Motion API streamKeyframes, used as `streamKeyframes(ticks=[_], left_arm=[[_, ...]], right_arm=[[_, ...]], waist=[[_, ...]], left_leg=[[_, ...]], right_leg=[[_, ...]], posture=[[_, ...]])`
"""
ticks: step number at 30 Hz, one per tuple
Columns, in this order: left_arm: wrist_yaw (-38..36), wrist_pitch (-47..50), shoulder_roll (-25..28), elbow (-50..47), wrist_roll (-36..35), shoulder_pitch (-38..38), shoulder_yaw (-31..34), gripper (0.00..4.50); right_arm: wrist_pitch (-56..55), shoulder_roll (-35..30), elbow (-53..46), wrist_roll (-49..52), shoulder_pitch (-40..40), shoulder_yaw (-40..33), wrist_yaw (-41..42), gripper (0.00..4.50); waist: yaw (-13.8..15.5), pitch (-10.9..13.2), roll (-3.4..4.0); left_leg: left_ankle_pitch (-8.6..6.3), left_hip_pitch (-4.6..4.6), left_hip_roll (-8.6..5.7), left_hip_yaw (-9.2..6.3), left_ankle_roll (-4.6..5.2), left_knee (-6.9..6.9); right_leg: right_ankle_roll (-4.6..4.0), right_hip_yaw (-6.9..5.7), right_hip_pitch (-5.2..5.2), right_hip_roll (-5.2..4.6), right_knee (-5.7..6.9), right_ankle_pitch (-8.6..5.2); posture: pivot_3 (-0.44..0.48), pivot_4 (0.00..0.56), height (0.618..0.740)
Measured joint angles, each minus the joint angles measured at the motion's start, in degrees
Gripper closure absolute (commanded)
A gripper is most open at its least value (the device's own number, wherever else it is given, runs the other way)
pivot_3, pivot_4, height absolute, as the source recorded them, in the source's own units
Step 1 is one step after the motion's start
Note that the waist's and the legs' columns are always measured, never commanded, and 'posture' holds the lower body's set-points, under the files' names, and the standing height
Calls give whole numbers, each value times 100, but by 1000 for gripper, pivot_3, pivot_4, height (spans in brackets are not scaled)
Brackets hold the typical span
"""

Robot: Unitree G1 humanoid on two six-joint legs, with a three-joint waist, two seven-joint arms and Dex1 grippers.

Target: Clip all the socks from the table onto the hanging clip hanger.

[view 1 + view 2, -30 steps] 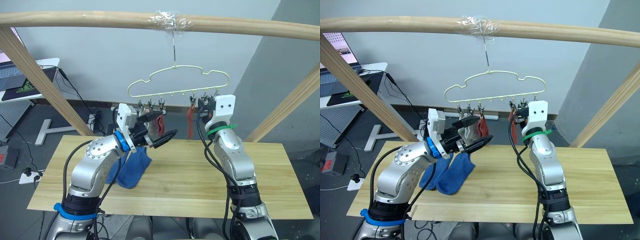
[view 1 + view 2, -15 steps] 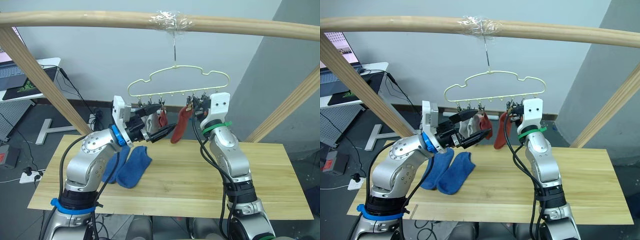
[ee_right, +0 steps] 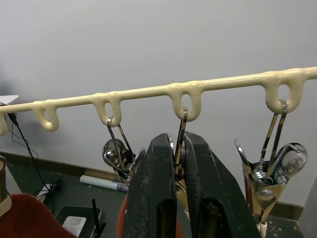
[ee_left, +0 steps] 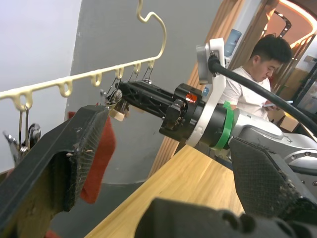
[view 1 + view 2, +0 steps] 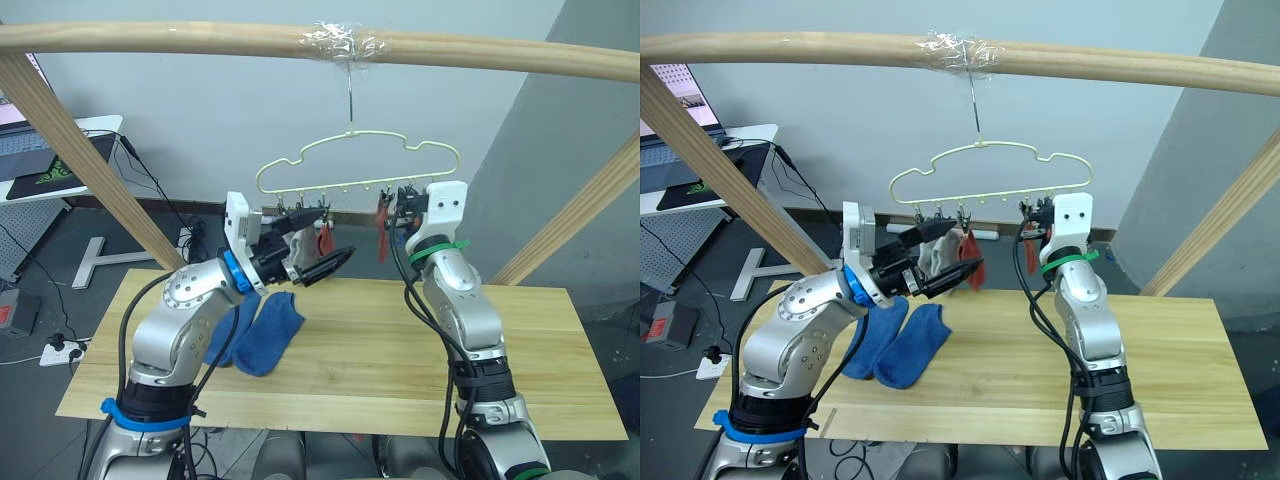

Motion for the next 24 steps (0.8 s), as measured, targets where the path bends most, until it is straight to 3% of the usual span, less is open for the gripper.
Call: streamKeyframes(ticks=[5,11,16,24], left_arm=[[267,-237,79,149,671,526,-235,0],[879,-531,177,1045,1818,1278,-489,0],[1490,-1050,103,2429,2768,1301,-768,0],[1804,-1403,-47,3540,3375,930,-960,0]], right_arm=[[287,-405,-123,159,7,6,422,4495],[1354,-815,-794,710,113,-47,1011,4495],[2116,-928,-1291,1115,155,-201,1113,4495],[2486,-927,-1583,1175,217,-222,994,4495]], waist=[[1,1,1],[-5,3,4],[0,3,4],[-8,3,5]], left_leg=[[0,1,0,0,0,0],[0,3,0,-2,1,0],[0,4,-1,-2,2,4],[1,6,-1,-7,3,4]], right_leg=[[0,0,1,0,0,0],[-2,-1,0,0,5,-1],[-1,-2,1,0,13,-1],[-1,-7,0,1,24,-1]], posture=[[116,171,740],[111,177,740],[104,183,740],[86,190,740]])
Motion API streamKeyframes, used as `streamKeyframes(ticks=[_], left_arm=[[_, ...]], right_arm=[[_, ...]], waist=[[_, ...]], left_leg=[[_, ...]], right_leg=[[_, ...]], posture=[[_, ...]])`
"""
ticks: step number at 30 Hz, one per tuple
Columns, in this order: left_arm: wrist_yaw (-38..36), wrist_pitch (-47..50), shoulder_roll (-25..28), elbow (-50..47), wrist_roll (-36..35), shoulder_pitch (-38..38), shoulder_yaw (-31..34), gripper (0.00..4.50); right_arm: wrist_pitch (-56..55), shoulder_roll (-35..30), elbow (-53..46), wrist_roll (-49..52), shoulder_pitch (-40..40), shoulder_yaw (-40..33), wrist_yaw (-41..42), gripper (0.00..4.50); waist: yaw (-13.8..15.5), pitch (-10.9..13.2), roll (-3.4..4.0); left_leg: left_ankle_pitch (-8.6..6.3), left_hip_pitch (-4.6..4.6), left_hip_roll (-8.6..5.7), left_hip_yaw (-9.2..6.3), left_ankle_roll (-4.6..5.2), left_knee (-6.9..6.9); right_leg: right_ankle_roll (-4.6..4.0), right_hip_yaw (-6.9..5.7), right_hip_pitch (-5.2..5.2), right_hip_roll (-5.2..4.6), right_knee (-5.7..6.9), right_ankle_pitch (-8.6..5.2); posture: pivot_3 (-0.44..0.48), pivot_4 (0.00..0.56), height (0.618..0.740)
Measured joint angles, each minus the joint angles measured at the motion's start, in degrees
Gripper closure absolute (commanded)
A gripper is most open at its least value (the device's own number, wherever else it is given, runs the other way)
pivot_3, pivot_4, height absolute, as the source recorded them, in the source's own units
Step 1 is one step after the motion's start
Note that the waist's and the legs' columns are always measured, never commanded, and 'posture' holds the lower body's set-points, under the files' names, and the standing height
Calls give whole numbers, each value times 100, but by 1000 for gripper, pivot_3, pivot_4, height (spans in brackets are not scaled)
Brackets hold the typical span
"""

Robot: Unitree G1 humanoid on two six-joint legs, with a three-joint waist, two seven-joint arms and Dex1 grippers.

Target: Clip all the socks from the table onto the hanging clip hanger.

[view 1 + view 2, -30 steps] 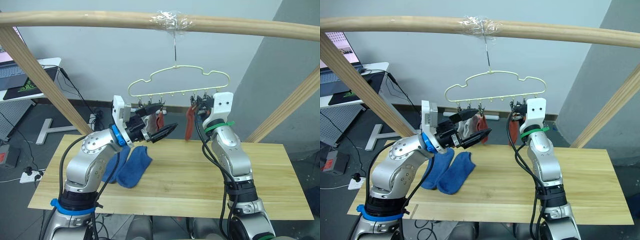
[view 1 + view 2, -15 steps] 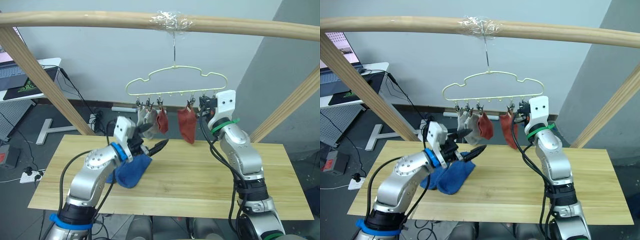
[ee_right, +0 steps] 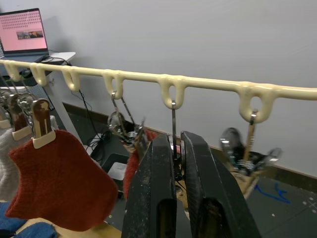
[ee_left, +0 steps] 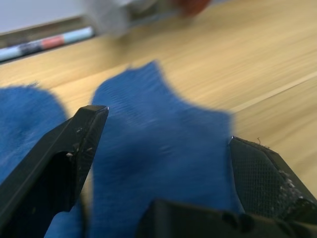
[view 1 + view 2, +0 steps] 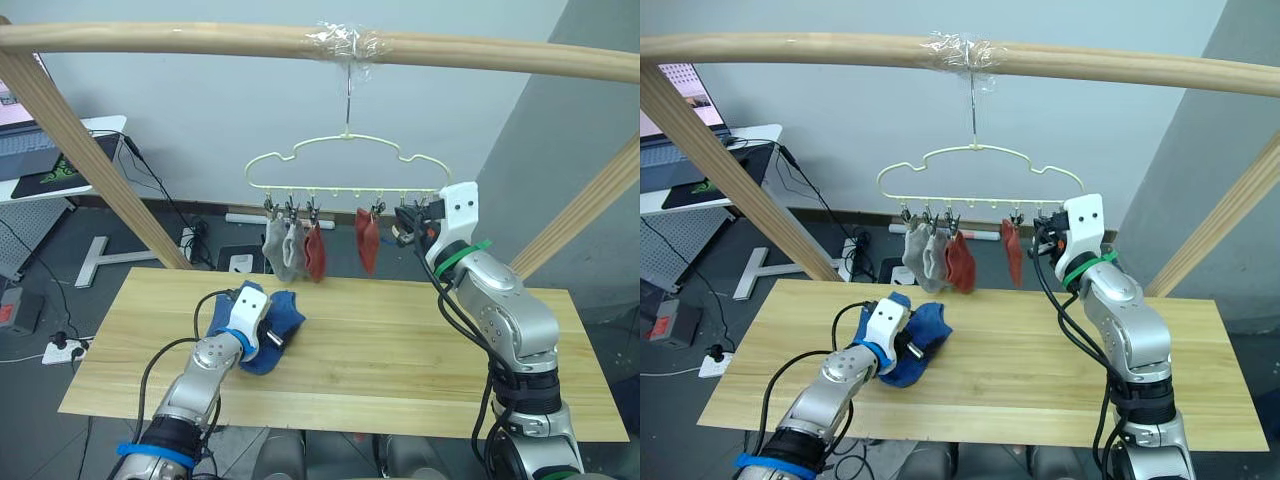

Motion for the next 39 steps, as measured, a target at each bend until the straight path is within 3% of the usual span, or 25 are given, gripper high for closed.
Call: streamKeyframes(ticks=[3,14,21,27,32,39], left_arm=[[-110,32,-5,115,-14,-92,11,180],[-731,388,-181,307,-370,-169,172,3285],[-1227,325,-532,-135,-674,82,44,4347],[-1728,-526,-753,-1246,-890,-134,-202,4460],[-1567,-877,-1156,-1453,-845,-558,-318,4460],[-1107,-1254,-1619,-1420,-499,-1345,-518,4460]], right_arm=[[49,7,-24,9,10,-8,-23,4499],[174,-16,-140,176,93,-87,-76,4500],[858,-57,-133,646,-259,-679,-142,4500],[2987,320,-138,1653,-1213,-2044,-742,4500],[4537,838,-139,1881,-2061,-3233,-1169,4500],[4929,1255,-140,2233,-2271,-3758,-1712,4500]], waist=[[-19,0,0],[-59,0,1],[-61,7,6],[-46,16,9],[-33,23,21],[-77,22,23]], left_leg=[[0,4,0,0,0,0],[1,51,-1,1,2,-1],[1,39,-1,0,2,-4],[1,37,-1,-8,2,-6],[1,27,-4,-12,2,-6],[1,22,-3,-12,4,-12]], right_leg=[[0,-1,3,0,4,0],[2,1,49,0,1,-9],[-4,0,43,-2,-4,-5],[-5,-6,43,-1,-4,-4],[-5,-13,38,-2,-9,-4],[-5,-13,38,-2,-29,-4]], posture=[[83,190,740],[68,187,740],[66,186,740],[58,181,740],[58,181,740],[26,164,740]])
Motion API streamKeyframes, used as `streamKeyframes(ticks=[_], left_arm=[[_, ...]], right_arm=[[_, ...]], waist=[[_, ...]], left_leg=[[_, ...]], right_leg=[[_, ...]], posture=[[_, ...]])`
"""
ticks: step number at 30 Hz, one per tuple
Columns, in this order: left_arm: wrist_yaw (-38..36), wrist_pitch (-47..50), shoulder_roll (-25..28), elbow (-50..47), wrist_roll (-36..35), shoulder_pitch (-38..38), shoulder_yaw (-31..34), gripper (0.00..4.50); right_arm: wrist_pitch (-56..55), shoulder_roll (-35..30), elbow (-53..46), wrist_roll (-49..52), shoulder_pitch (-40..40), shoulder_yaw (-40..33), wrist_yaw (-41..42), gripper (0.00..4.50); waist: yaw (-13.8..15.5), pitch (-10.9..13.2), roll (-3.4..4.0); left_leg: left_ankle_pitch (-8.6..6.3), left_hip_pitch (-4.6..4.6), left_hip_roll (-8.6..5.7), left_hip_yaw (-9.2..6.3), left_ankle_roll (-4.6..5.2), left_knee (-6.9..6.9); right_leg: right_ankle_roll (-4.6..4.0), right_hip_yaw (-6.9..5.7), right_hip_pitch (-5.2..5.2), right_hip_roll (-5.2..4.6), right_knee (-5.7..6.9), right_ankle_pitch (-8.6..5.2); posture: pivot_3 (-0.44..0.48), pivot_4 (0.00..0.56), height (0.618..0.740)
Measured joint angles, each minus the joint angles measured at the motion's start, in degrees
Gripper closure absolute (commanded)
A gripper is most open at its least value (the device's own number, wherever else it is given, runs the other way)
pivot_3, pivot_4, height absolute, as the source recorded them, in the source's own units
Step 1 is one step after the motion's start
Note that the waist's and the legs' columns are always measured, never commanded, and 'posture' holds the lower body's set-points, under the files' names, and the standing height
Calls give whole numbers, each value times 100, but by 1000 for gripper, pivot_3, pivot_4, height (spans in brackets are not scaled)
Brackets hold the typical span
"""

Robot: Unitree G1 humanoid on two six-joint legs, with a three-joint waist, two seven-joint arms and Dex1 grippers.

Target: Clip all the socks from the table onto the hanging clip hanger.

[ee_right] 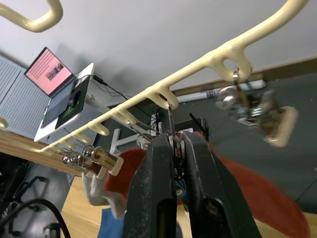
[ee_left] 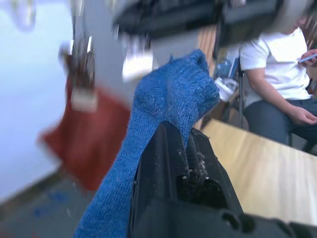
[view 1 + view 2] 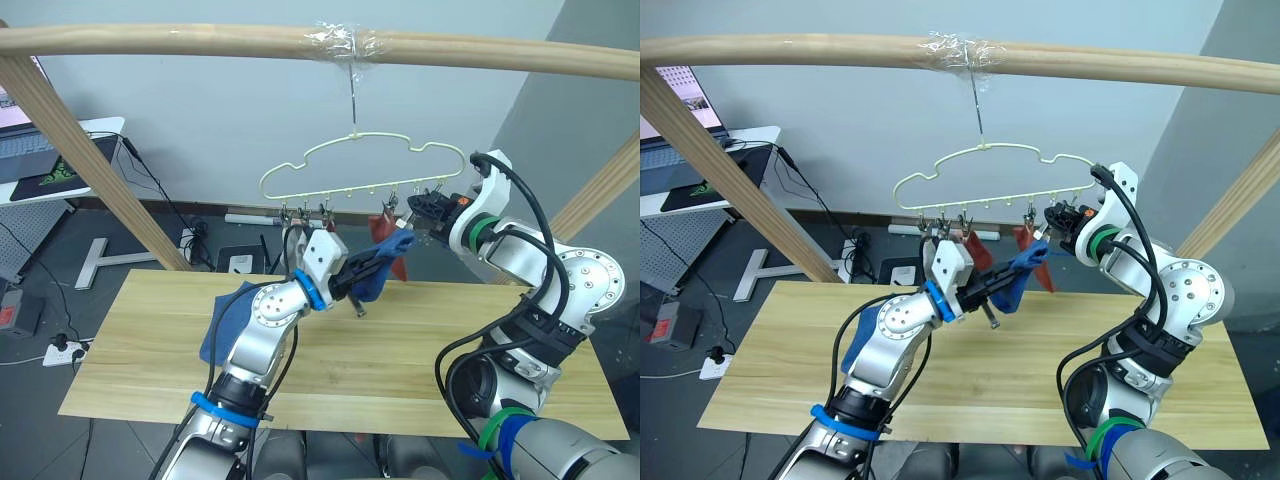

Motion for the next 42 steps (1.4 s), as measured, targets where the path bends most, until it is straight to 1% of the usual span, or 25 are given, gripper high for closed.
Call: streamKeyframes(ticks=[3,12,14,16,17,18,21,25,27,28,30,31,34,35,39,42], left_arm=[[104,-50,-1,181,86,-14,-2,4460],[376,-466,13,583,336,-176,8,4460],[409,-486,-7,600,340,-218,8,4460],[440,-492,-15,603,341,-232,8,4500],[447,-492,-21,603,339,-232,7,4500],[444,-491,-29,602,335,-231,5,4500],[346,-467,-60,583,273,-227,-2,4500],[175,-231,-141,367,70,-215,-103,4500],[114,0,-272,253,-54,-216,-134,4500],[106,222,-362,171,-182,-212,-136,4500],[109,802,-563,56,-458,-217,-123,3990],[110,1138,-652,25,-605,-215,-119,3827],[87,1801,-725,3,-852,-216,-117,2885],[85,1898,-723,4,-887,-217,-115,2504],[80,2162,-750,251,-1004,-337,-78,1278],[-18,2193,-582,495,-1003,-359,-80,385]], right_arm=[[0,42,0,208,0,-63,-201,4500],[0,144,41,984,0,-287,-958,4500],[0,119,64,1147,0,-291,-1094,4500],[0,88,121,1323,0,-299,-1223,3833],[0,87,146,1408,0,-328,-1290,3629],[0,84,156,1473,-1,-353,-1317,3294],[0,-3,159,1582,-52,-456,-1333,2099],[0,-312,159,1656,-102,-472,-1234,617],[-20,-500,159,1660,-85,-420,-1075,30],[-80,-742,140,1656,-25,-254,-892,30],[-370,-1253,-54,1637,203,131,-460,0],[-575,-1504,-237,1606,437,377,-231,0],[-1120,-1966,-498,1340,1111,1004,234,0],[-1239,-2030,-512,1265,1236,1126,322,0],[-2104,-2281,-685,939,1677,1522,654,0],[-2863,-2573,-899,451,2339,1941,976,0]], waist=[[-8,-1,2],[-1,-1,2],[-5,-4,5],[-7,-6,10],[-7,-6,10],[-7,-6,10],[-6,-6,11],[-6,-7,11],[-7,-7,12],[-3,-7,14],[-1,-8,15],[-5,-9,16],[-38,-9,16],[-67,-9,17],[-119,-10,18],[-134,-10,18]], left_leg=[[0,-3,0,0,0,-4],[1,-48,-1,-6,1,5],[1,-55,0,-10,1,5],[2,-58,0,-10,1,5],[2,-59,0,-11,2,5],[2,-60,0,-11,2,5],[2,-63,-1,-11,2,7],[3,-63,-1,-11,2,8],[3,-64,-1,-11,3,8],[3,-67,-2,-11,2,9],[3,-68,-2,-10,3,11],[3,-67,-2,-10,3,11],[3,-66,-2,-8,4,11],[4,-66,-2,-5,4,12],[8,-62,-2,-4,10,18],[8,-64,-2,-3,10,17]], right_leg=[[0,0,-2,0,-4,0],[0,-9,-38,-1,-3,1],[0,-13,-44,-1,-2,1],[0,-14,-45,-1,-3,1],[0,-16,-46,-1,-3,1],[0,-16,-47,-1,-3,1],[-1,-17,-47,-1,-3,1],[-1,-17,-47,-1,-3,1],[0,-18,-47,-1,-3,1],[0,-18,-47,-1,-4,1],[0,-21,-45,-3,-10,1],[2,-23,-43,-3,-11,0],[3,-22,-45,-2,-8,-1],[3,-19,-45,-2,-5,-1],[4,-19,-42,-2,-2,0],[5,-19,-41,-3,-6,0]], posture=[[26,164,740],[26,164,740],[23,154,740],[24,152,740],[24,152,740],[24,152,740],[24,151,740],[24,151,740],[17,151,740],[17,151,740],[9,149,740],[9,149,740],[5,151,740],[1,150,740],[-4,150,740],[-4,149,740]])
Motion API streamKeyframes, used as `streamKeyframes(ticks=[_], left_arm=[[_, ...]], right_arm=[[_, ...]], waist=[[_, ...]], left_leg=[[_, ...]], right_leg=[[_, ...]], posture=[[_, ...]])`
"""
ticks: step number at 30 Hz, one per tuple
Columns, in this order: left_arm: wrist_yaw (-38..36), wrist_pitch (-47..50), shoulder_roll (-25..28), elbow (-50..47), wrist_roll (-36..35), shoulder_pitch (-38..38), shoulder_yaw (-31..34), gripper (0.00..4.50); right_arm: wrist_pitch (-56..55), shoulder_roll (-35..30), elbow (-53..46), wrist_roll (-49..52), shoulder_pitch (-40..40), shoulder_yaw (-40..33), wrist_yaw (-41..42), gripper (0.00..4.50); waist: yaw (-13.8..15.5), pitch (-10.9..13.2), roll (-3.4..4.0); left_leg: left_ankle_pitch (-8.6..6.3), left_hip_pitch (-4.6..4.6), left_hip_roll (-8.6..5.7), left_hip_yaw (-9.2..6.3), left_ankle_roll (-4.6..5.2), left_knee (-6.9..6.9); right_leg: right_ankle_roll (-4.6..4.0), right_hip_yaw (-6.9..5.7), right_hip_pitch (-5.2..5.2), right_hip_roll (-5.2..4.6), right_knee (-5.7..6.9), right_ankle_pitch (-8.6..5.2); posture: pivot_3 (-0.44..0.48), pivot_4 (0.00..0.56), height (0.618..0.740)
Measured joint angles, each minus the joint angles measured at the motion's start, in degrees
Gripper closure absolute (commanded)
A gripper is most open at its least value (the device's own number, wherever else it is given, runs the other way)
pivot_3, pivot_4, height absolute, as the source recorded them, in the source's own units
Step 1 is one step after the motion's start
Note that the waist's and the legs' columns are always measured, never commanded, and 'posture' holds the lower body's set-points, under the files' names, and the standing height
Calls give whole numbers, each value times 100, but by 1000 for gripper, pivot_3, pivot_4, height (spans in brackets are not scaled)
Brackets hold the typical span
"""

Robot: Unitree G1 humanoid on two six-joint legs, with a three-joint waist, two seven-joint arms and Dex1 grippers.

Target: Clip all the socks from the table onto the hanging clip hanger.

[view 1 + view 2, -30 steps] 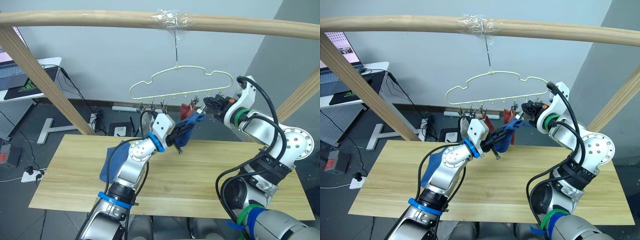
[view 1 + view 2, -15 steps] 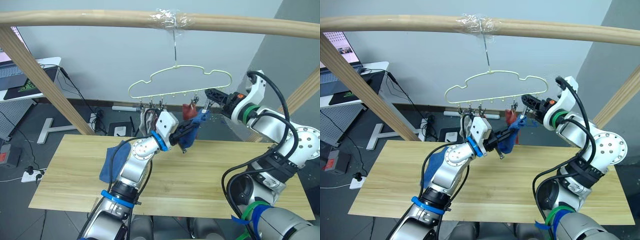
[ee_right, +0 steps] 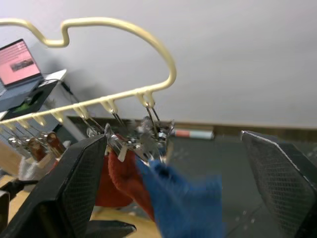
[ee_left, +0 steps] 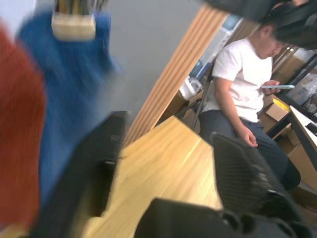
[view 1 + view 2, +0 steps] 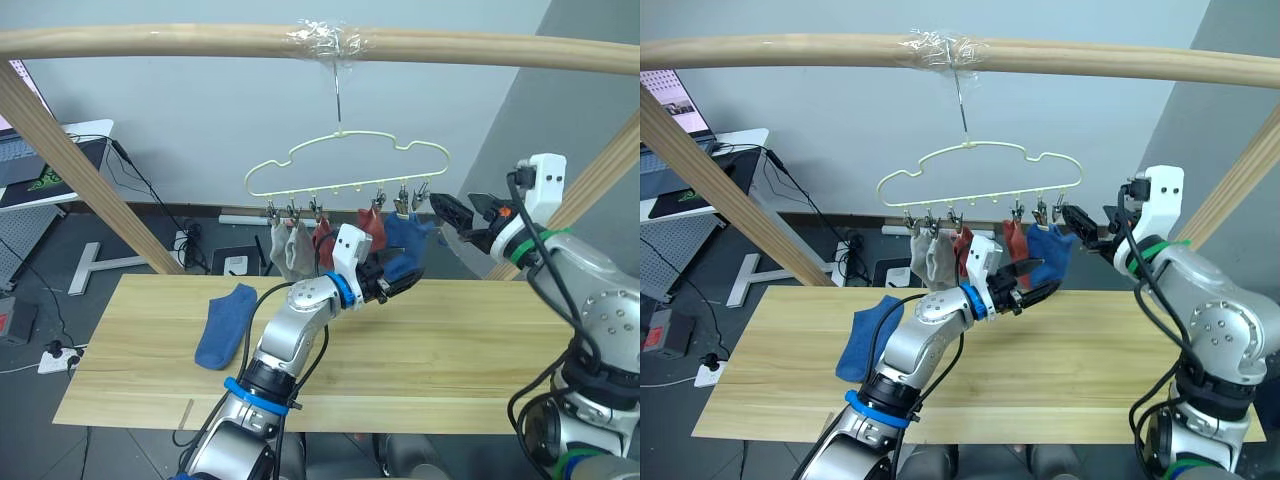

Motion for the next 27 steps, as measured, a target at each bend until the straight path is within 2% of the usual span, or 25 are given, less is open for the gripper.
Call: streamKeyframes(ticks=[3,6,8,9,12,16,18,22,27], left_arm=[[-146,4,324,21,-2,74,65,385],[-313,-3,548,-232,-81,196,102,385],[-553,-37,950,-583,-155,341,181,385],[-664,-57,1170,-727,-200,404,284,385],[-892,-96,1640,-1050,-369,497,665,361],[-1358,-89,2260,-1776,-822,588,1099,361],[-1432,-40,2380,-2002,-992,587,1214,361],[-1502,-13,2461,-2165,-1033,606,1217,361],[-1400,-9,2420,-2227,-1036,663,1205,361]], right_arm=[[-704,-285,-87,-596,554,528,263,0],[-1210,-234,-142,-958,704,859,350,0],[-1631,-58,-172,-1278,909,1153,324,0],[-1787,20,-172,-1413,1026,1243,290,0],[-2196,248,-136,-1791,1129,1436,159,574],[-2688,848,16,-2510,1060,1886,-341,574],[-2794,1070,158,-2636,993,1979,-446,574],[-3042,1254,450,-2851,764,2040,-524,1802],[-3300,1344,898,-3209,566,2006,-666,1802]], waist=[[-14,0,0],[-17,0,-1],[-19,0,0],[-20,0,0],[13,2,0],[55,4,-4],[105,4,-4],[176,4,-6],[178,4,-6]], left_leg=[[0,1,1,3,-1,-1],[1,3,2,1,-1,0],[1,5,5,-1,-2,-2],[1,5,6,-1,-2,-2],[5,2,3,0,-9,1],[7,4,4,-3,-12,-1],[7,4,4,-3,-13,0],[7,2,4,-4,-12,0],[7,2,4,-6,-12,-2]], right_leg=[[0,2,-2,0,-1,0],[0,1,-1,0,3,0],[0,1,-2,3,6,0],[0,0,-2,3,7,0],[0,1,-1,-1,5,1],[0,-3,-1,-1,5,1],[0,-2,0,-1,4,1],[0,-5,0,-2,3,1],[-1,-7,-1,-2,4,1]], posture=[[0,151,740],[11,155,740],[11,155,740],[39,161,740],[68,166,740],[83,167,740],[93,167,740],[105,166,740],[115,163,740]])
